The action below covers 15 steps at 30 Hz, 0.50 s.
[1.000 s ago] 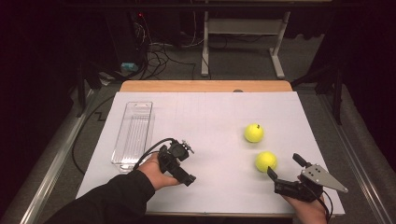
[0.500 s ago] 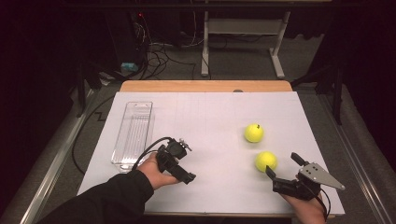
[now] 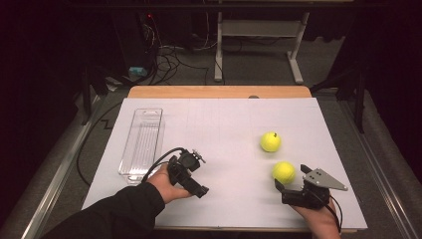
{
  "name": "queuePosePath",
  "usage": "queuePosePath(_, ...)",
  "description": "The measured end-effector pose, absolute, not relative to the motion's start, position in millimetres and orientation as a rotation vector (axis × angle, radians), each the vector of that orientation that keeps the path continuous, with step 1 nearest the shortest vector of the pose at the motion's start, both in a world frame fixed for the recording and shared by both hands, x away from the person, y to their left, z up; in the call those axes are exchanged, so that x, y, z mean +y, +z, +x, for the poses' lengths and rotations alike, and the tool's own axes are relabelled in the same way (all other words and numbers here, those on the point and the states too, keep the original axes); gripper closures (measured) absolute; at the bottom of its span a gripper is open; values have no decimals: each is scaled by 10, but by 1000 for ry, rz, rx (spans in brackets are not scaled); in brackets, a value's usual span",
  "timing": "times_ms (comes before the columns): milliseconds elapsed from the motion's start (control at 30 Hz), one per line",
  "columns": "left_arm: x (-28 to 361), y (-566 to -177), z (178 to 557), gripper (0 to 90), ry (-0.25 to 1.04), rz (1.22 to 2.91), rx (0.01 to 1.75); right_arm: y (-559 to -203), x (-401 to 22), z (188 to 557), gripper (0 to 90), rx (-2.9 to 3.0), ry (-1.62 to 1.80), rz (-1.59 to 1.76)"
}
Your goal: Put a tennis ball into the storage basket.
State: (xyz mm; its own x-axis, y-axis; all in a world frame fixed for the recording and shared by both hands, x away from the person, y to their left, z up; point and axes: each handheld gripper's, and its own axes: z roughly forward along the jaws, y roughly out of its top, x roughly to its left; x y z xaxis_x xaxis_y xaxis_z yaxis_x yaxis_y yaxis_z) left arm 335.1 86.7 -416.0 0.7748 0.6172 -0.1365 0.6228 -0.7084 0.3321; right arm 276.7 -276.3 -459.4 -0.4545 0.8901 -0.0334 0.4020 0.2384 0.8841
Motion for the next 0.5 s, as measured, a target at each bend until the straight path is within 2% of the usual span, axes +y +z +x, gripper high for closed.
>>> queuePosePath(267,865,-4153,3338,6,-23,2614,942,-4645,-2740,2955,65,2038,1107,1240)
queuePosePath(367,866,-4150,3334,6,-26,2615,944,-4660,-2685,3005,136,2075,1075,1239)
queuePosePath(500,863,-4150,3333,6,-25,2614,943,-4671,-2664,3021,164,2089,1056,1240)
